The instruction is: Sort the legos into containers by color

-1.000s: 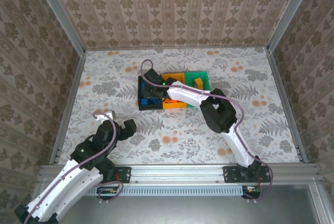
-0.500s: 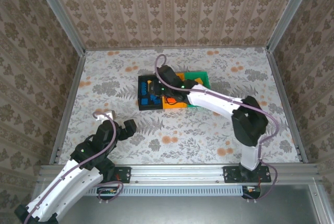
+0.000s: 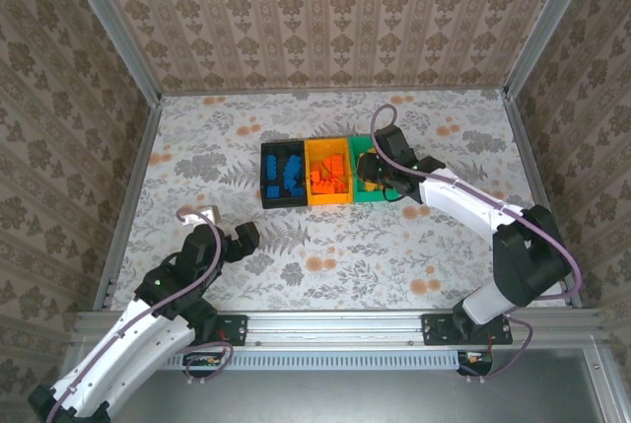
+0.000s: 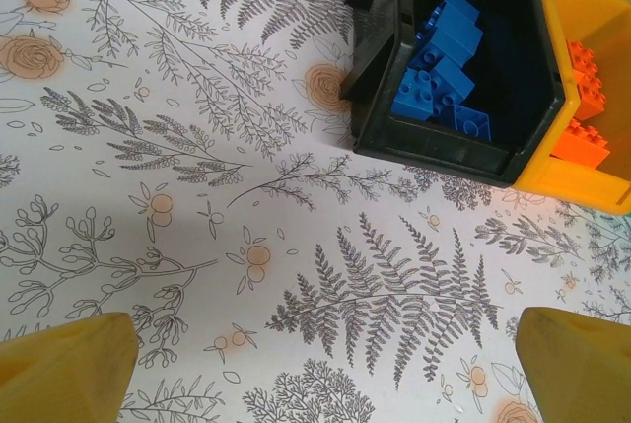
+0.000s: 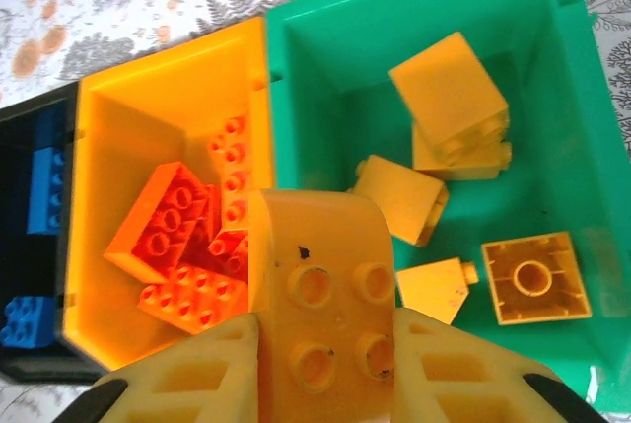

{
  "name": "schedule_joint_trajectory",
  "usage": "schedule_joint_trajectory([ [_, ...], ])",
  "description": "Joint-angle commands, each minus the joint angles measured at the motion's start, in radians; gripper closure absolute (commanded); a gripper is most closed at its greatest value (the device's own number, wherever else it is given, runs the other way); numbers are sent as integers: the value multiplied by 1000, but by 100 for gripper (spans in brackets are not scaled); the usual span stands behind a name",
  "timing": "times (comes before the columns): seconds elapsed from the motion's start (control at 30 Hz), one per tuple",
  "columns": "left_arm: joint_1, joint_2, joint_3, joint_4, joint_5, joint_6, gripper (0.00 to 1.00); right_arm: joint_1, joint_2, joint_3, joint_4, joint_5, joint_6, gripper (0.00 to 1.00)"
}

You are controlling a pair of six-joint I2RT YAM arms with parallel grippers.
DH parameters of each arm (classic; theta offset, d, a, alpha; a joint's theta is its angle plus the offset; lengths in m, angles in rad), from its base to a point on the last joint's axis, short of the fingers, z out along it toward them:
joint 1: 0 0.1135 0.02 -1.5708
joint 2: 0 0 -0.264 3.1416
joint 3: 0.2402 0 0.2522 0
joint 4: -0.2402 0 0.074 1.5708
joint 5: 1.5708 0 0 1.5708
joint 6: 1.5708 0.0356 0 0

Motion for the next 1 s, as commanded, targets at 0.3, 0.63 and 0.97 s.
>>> schedule_joint_trajectory([
  [0.3, 13, 49, 36, 42, -28, 47, 0, -30, -26, 44, 21, -7, -43, 25],
  [0.63, 22, 160, 60, 339, -337, 243, 0, -30, -392, -257, 122, 140, 6, 17],
  [0.97, 350, 549, 97, 745, -442, 527, 0, -31, -573, -403, 135, 350, 42, 0],
])
